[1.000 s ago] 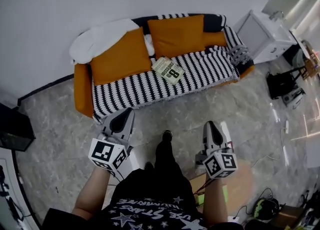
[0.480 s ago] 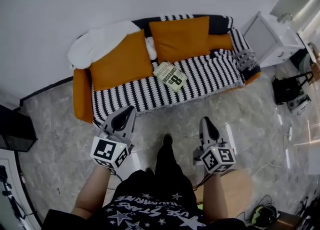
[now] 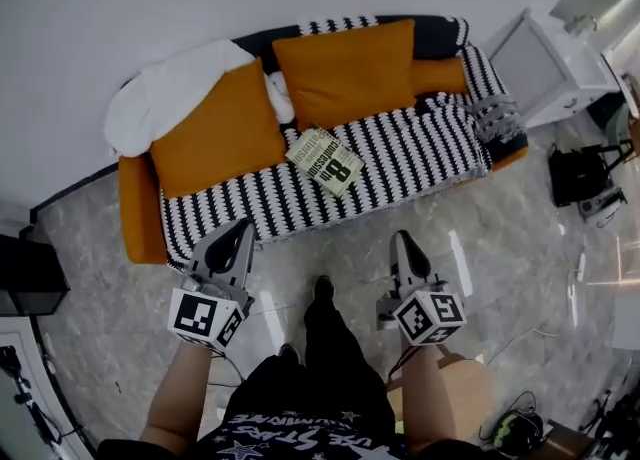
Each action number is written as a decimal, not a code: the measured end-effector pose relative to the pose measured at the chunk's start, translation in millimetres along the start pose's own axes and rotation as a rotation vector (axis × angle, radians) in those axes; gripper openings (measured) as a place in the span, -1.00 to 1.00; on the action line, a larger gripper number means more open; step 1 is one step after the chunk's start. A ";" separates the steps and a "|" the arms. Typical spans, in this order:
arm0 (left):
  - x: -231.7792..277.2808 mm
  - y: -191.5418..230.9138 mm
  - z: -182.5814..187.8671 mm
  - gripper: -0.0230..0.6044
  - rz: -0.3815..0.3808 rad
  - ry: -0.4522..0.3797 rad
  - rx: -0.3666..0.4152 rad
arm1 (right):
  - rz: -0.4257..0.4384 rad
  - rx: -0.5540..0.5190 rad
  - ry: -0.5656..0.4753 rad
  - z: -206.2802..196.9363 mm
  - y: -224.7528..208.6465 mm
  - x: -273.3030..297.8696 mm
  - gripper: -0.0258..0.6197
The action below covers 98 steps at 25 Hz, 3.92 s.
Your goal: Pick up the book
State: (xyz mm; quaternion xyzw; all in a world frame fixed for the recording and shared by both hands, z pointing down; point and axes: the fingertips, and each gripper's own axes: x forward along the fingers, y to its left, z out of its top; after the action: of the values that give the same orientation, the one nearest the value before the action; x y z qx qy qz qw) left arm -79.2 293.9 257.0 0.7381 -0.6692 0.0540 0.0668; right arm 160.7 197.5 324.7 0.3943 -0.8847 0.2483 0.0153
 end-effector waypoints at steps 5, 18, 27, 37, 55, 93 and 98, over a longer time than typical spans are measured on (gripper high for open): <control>49.4 -8.5 -0.5 -0.87 -0.019 0.052 0.042 | 0.014 0.017 0.050 0.9 -31.4 32.0 -0.82; 98.3 -4.6 0.5 -0.87 0.025 0.067 0.022 | 0.050 0.063 0.123 -1.7 -63.0 69.1 -0.82; 135.2 -0.7 -23.1 -0.87 -0.026 0.102 0.020 | 0.019 0.049 0.171 -18.3 -68.6 91.1 -0.82; 213.3 37.7 -54.2 -0.87 -0.122 0.148 -0.010 | -0.066 0.094 0.192 -36.5 -97.5 148.4 -0.82; 331.4 91.4 -146.4 -0.87 -0.331 0.301 0.041 | -0.333 0.257 0.239 -122.0 -159.4 250.2 -0.82; 451.1 84.1 -323.0 -0.87 -0.386 0.612 0.153 | -0.082 0.592 0.484 -303.9 -241.8 355.1 -0.25; 455.1 85.0 -337.1 -0.88 -0.386 0.643 0.141 | -0.051 0.598 0.513 -316.3 -249.0 365.2 -0.25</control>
State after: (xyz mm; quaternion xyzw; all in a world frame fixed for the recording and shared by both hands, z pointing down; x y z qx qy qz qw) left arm -115.6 -102.9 668.3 0.7987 -0.4575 0.3150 0.2312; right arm 31.5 -52.6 789.6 0.3283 -0.7305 0.5853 0.1265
